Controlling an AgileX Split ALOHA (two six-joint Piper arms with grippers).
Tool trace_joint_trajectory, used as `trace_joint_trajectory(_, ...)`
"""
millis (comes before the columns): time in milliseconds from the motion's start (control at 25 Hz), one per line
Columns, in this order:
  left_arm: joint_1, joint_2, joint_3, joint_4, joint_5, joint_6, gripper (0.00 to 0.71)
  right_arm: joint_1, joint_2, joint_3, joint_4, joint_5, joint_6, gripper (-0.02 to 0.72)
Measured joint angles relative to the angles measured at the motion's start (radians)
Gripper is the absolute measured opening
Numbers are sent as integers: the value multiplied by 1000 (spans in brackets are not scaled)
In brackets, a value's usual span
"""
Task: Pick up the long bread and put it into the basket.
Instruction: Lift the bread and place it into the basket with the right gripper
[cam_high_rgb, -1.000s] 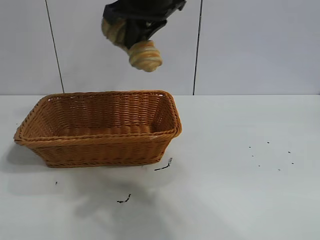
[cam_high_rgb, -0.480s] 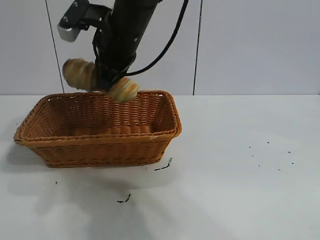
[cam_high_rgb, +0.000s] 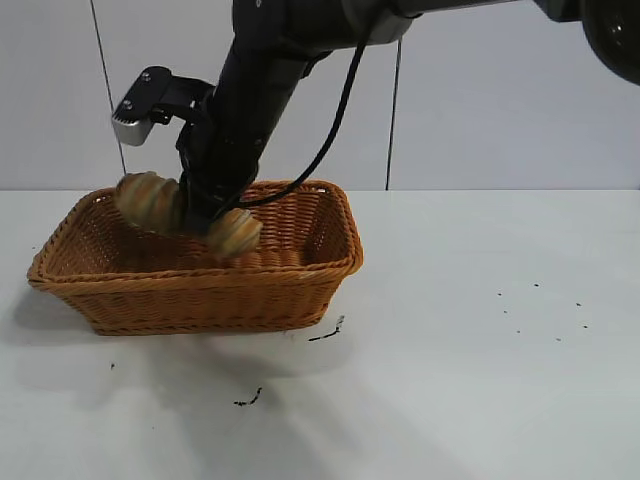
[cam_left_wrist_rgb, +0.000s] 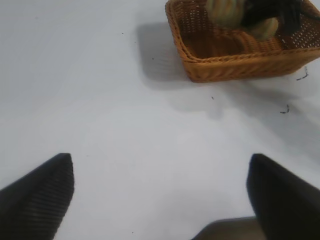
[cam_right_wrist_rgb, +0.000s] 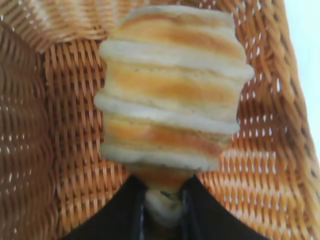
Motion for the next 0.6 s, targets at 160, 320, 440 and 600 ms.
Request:
trace_joint_trajectory(160,0,0,0,0,0,0,692,0,0,0,0,-4,11,659)
trace_joint_trajectory(320,0,0,0,0,0,0,692,0,-12,0,-2,-5,33,678)
trace_joint_trajectory(440,0,0,0,0,0,0,692,0,-54,0,-2,-23,104,678)
trace_joint_trajectory(600,0,0,0,0,0,0,692,-12,-128,0,15,-47,374,678)
